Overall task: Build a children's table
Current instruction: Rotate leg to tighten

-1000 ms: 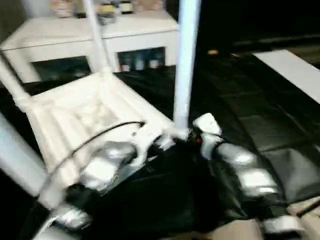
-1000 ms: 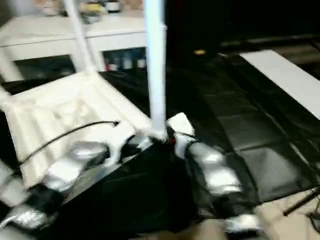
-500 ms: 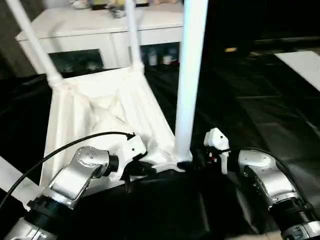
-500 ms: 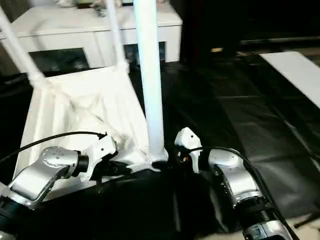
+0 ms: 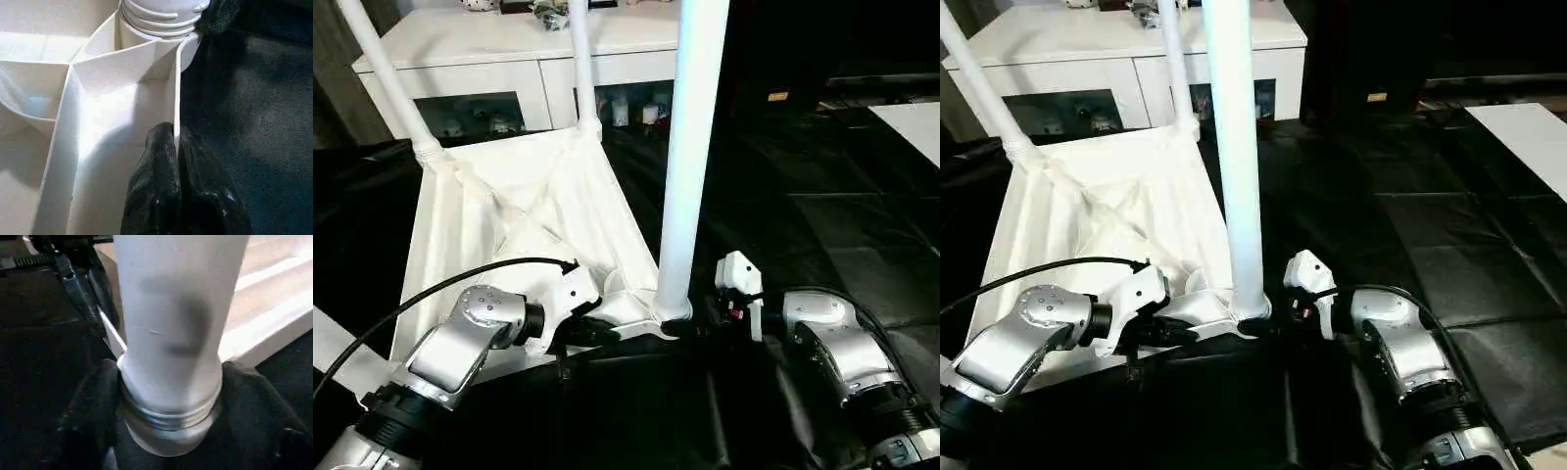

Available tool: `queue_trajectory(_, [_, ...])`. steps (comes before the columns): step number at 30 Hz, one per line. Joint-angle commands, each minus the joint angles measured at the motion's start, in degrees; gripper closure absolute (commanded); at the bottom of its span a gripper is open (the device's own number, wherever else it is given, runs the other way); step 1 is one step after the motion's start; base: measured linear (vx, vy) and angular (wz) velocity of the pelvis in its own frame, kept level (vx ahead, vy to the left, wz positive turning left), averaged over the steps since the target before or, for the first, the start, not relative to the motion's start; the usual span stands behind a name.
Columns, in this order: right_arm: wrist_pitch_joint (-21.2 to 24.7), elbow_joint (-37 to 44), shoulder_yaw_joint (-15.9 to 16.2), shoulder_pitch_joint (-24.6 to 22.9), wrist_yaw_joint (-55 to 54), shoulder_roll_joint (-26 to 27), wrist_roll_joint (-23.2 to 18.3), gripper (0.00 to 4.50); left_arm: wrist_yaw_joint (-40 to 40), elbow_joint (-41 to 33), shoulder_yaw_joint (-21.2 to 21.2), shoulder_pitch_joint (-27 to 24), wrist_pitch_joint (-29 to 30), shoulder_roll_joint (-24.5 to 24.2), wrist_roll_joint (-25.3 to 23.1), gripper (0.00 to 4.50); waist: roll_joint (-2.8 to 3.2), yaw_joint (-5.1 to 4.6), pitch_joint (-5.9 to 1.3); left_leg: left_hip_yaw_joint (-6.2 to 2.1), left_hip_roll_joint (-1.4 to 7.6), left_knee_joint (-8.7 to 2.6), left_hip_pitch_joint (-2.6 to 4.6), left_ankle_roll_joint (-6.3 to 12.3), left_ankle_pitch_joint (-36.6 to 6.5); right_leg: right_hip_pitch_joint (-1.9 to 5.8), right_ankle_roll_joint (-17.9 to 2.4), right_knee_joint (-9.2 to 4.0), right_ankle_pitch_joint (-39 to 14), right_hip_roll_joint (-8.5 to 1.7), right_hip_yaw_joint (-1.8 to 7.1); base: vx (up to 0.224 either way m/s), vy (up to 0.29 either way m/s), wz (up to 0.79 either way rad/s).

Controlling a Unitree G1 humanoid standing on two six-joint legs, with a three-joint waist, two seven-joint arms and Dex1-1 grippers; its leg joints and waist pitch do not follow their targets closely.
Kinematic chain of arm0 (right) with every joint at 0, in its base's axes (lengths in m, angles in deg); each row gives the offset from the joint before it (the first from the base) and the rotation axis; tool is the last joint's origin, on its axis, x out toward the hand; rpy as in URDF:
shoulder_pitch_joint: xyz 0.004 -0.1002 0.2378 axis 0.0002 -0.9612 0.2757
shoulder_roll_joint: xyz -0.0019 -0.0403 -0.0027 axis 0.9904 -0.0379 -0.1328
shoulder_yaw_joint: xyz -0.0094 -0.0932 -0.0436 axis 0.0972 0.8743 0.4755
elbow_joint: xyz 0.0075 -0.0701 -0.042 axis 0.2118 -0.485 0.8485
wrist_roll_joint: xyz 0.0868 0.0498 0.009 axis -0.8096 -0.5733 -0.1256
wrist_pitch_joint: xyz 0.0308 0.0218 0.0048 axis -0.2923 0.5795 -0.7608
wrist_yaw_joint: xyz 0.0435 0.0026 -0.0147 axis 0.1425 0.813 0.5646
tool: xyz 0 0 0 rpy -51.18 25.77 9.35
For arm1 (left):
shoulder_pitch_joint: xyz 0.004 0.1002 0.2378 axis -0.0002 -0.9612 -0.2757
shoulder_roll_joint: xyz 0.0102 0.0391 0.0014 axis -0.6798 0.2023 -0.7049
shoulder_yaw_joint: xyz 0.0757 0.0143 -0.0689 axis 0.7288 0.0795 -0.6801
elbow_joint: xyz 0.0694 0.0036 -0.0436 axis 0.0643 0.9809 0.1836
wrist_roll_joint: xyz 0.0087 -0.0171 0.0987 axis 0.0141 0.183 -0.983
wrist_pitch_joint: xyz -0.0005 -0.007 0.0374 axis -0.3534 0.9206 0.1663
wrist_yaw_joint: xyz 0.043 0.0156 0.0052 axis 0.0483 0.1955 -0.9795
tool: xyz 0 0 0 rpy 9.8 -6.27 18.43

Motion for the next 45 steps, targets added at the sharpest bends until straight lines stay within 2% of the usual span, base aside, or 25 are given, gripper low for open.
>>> queue_trajectory(1, [0.10, 0.84, -0.70, 0.82, 0.53, 0.10, -1.82, 1.62, 2.83, -2.37, 0.84, -0.19, 0.08, 0.22, 2.04, 4.50, -0.84, 0.01, -3.86, -0.37, 2.22, -4.29, 1.04, 4.53, -12.28, 2.75, -14.88, -2.72, -11.33, -2.24, 1.65, 0.000, 0.000, 0.00])
queue_trajectory(9, [-0.31, -0.29, -1.06, 1.06, 0.37, 0.59, -1.53, 1.80, 2.44, -2.51, 1.25, -0.51, 0.23, 0.39, 1.76, 4.50, -0.95, 0.07, -3.92, -0.36, 2.14, -4.10, 0.97, 4.65, -11.72, 2.74, -14.72, -2.65, -11.88, -2.29, 1.67, 0.000, 0.000, 0.00])
queue_trajectory(13, [-1.33, -4.17, -1.97, 2.43, -7.70, 2.97, 1.57, 1.80, -2.37, 0.86, 1.66, 0.77, 0.25, 3.34, -0.94, 4.50, -0.90, -0.10, -3.84, -0.35, 2.07, -4.08, 0.91, 4.24, -12.04, 2.58, -14.62, -2.82, -12.76, -2.28, 1.65, 0.000, 0.000, 0.00])
queue_trajectory(14, [-1.10, -5.02, -2.15, 2.68, -10.31, 3.81, 2.40, 1.80, -4.67, 2.56, 1.52, 1.44, 0.21, 4.83, -1.87, 4.50, -1.04, -0.35, -3.70, -0.36, 1.95, -4.22, 0.98, 3.05, -13.67, 2.62, -13.91, -3.14, -15.22, -2.24, 1.64, 0.000, 0.000, 0.00])
queue_trajectory(16, [-0.25, -5.85, -2.38, 2.74, -14.87, 5.61, 3.52, 1.80, -8.75, 5.52, 1.28, 2.69, 0.44, 7.72, -3.23, 4.50, -1.07, -0.39, -3.78, -0.52, 1.95, -4.29, 0.93, 2.54, -14.25, 2.79, -13.41, -3.09, -16.19, -2.34, 1.61, 0.000, 0.000, 0.00])
queue_trajectory(17, [0.29, -5.94, -2.39, 2.63, -16.87, 6.49, 3.96, 1.80, -10.48, 6.75, 1.14, 3.25, 0.83, 9.08, -3.63, 4.50, -1.11, -0.45, -3.63, -0.35, 1.87, -4.28, 1.22, 2.02, -15.58, 2.39, -12.44, -3.60, -18.43, -2.27, 1.72, 0.000, 0.000, 0.00])
queue_trajectory(21, [4.46, -5.89, -3.60, 2.16, -29.54, 12.00, 6.04, 1.81, -17.89, 11.50, 0.00, 5.81, 4.01, 14.85, -4.78, 4.50, -1.11, -0.61, -3.48, -0.50, 1.74, -4.49, 1.12, 1.13, -17.18, 2.31, -10.96, -3.93, -21.61, -2.24, 1.65, 0.000, 0.000, 0.00])
queue_trajectory(22, [6.53, -6.10, -4.72, 2.26, -37.50, 15.00, 7.52, 1.81, -21.05, 13.85, -0.42, 7.03, 5.12, 17.02, -5.64, 4.50, -0.75, -0.81, -3.43, -0.66, 1.63, -4.63, 1.11, 0.29, -18.10, 2.23, -10.21, -4.06, -22.78, -2.17, 1.57, 0.000, 0.000, 0.00])
queue_trajectory(24, [7.72, -6.84, -6.11, 2.73, -43.69, 17.32, 8.13, 1.81, -22.94, 15.54, -0.61, 7.79, 5.18, 18.14, -6.59, 4.50, -0.62, -1.03, -3.35, -0.93, 1.53, -4.85, 1.25, -0.48, -20.53, 2.20, -8.97, -4.39, -25.74, -2.24, 1.33, 0.000, 0.000, 0.00])
queue_trajectory(25, [7.79, -6.90, -6.22, 2.77, -44.09, 17.48, 8.15, 1.81, -23.05, 15.66, -0.62, 7.84, 5.15, 18.20, -6.66, 4.50, -0.78, -1.24, -3.22, -0.90, 1.44, -4.84, 1.23, -0.59, -21.38, 2.03, -8.41, -4.66, -26.94, -2.16, 1.29, 0.000, 0.000, 0.00])
queue_trajectory(26, [8.21, -7.72, -7.48, 3.39, -48.47, 20.10, 8.14, 1.81, -24.72, 17.48, -1.03, 8.57, 4.50, 19.30, -7.54, 4.50, -0.52, -1.36, -3.23, -1.07, 1.41, -4.84, 1.60, -0.82, -23.28, 1.82, -7.64, -4.93, -29.20, -2.31, 1.23, 0.000, 0.000, 0.00])
queue_trajectory(27, [8.21, -7.72, -7.48, 3.39, -48.47, 20.10, 8.14, 1.81, -24.72, 17.48, -1.03, 8.57, 4.50, 19.30, -7.54, 4.50, -0.54, -1.57, -3.08, -1.03, 1.34, -4.86, 1.66, -0.82, -24.14, 1.59, -7.15, -5.25, -30.41, -2.24, 1.19, 0.000, 0.000, 0.00])
queue_trajectory(28, [6.53, -8.09, -4.75, 3.96, -48.29, 19.95, 11.22, 1.81, -25.91, 18.45, -1.17, 9.07, 3.96, 19.78, -8.18, 4.50, -0.42, -1.97, -2.98, -1.31, 1.26, -4.91, 1.76, -1.16, -26.18, 1.57, -6.26, -5.53, -32.77, -2.26, 0.86, 0.000, 0.000, 0.00])
queue_trajectory(29, [4.89, -8.00, -4.39, 4.08, -46.49, 20.35, 10.57, 1.81, -25.89, 18.71, -1.01, 9.28, 3.72, 19.72, -8.49, 4.50, 0.06, -2.30, -2.90, -1.56, 1.27, -5.00, 1.89, -1.44, -28.24, 1.58, -5.27, -5.78, -34.39, -2.20, 0.50, 0.000, 0.000, 0.00])
queue_trajectory(30, [3.85, -7.30, -5.32, 3.85, -44.89, 21.17, 8.46, 1.81, -25.75, 18.87, -0.90, 9.42, 3.62, 19.69, -8.60, 4.50, -0.07, -2.57, -2.92, -1.65, 1.28, -4.97, 2.17, -1.12, -29.61, 1.48, -4.70, -6.28, -35.03, -2.27, 0.24, 0.000, 0.000, 0.00])
queue_trajectory(31, [3.81, -7.13, -5.51, 3.79, -44.76, 21.29, 8.17, 1.81, -25.76, 18.90, -0.90, 9.43, 3.62, 19.70, -8.59, 4.50, -0.02, -2.55, -2.91, -1.69, 1.26, -5.00, 2.12, -0.97, -29.81, 1.53, -4.58, -6.36, -35.02, -2.30, 0.16, 0.000, 0.000, 0.00])
queue_trajectory(32, [3.43, -5.86, -5.74, 3.32, -43.80, 21.17, 7.57, 1.25, -25.16, 18.71, -0.78, 9.41, 3.73, 19.59, -8.37, 4.50, 0.01, -2.56, -2.89, -1.80, 1.38, -5.18, 1.98, -0.80, -30.08, 1.56, -4.49, -6.40, -34.66, -2.35, 0.04, 0.000, 0.000, 0.00])
queue_trajectory(34, [3.63, -4.49, -5.57, 2.83, -42.27, 20.75, 7.04, 1.11, -24.36, 18.22, -0.53, 9.26, 3.82, 19.28, -8.20, 4.50, 0.22, -2.52, -2.96, -1.77, 1.42, -5.21, 2.00, -0.72, -30.05, 1.51, -4.80, -6.38, -33.68, -2.37, 0.14, 0.000, 0.000, 0.00])
queue_trajectory(35, [4.09, -2.95, -5.88, 2.36, -41.14, 20.11, 6.18, 1.05, -23.14, 17.38, -0.28, 8.93, 3.87, 18.75, -7.83, 4.50, 0.22, -2.50, -2.96, -1.80, 1.49, -5.36, 1.82, -0.55, -29.89, 1.64, -5.16, -6.25, -32.46, -2.36, 0.23, 0.000, 0.000, 0.00])
queue_trajectory(36, [4.14, -2.17, -5.55, 2.14, -39.37, 19.22, 5.79, 0.76, -22.17, 16.72, -0.09, 8.63, 3.94, 18.27, -7.57, 4.50, 0.34, -2.53, -3.03, -1.88, 1.56, -5.52, 1.53, -0.56, -29.47, 1.88, -5.64, -5.92, -30.90, -2.41, 0.32, 0.000, 0.000, 0.00])
queue_trajectory(37, [3.99, -1.89, -5.26, 2.08, -38.21, 18.68, 5.67, 0.76, -21.53, 16.47, -0.03, 8.48, 3.88, 18.05, -7.53, 4.50, 0.28, -2.57, -3.11, -1.91, 1.61, -5.59, 1.39, -0.52, -29.22, 2.05, -5.90, -5.81, -29.89, -2.39, 0.35, 0.000, 0.000, 0.00])
queue_trajectory(40, [4.38, -0.71, -4.52, 1.58, -33.08, 15.98, 4.89, 0.63, -19.19, 14.90, 0.47, 7.76, 3.77, 16.73, -7.17, 4.50, 0.36, -2.47, -3.39, -1.50, 1.76, -5.51, 1.27, 0.11, -26.52, 2.11, -8.67, -5.15, -23.17, -2.35, 0.80, 0.000, 0.000, 0.00])
queue_trajectory(41, [4.25, 0.23, -3.82, 1.15, -29.30, 13.73, 4.58, 0.63, -17.38, 13.62, 0.96, 7.19, 3.29, 15.57, -6.90, 4.50, 0.29, -2.23, -3.59, -1.48, 1.83, -5.45, 1.19, 0.53, -25.16, 2.54, -9.50, -4.85, -20.85, -2.41, 0.81, 0.000, 0.000, 0.00])
queue_trajectory(44, [1.22, 2.97, -1.87, -0.48, -16.68, 5.59, 3.70, 0.63, -9.28, 8.13, 2.39, 4.77, 1.22, 10.19, -4.90, 4.50, 0.18, -1.57, -3.90, -0.91, 2.01, -4.90, 1.01, 2.62, -20.60, 2.67, -12.28, -4.06, -14.83, -2.48, 1.20, 0.035, -0.006, 0.03])
queue_trajectory(45, [0.77, 3.15, -1.82, -0.59, -15.44, 4.58, 3.62, 0.63, -7.99, 7.16, 2.55, 4.35, 1.13, 9.29, -4.47, 4.50, 0.09, -1.41, -3.89, -0.78, 2.00, -4.84, 1.10, 3.12, -19.92, 2.63, -12.53, -4.14, -14.57, -2.52, 1.23, 0.060, -0.019, 0.08])
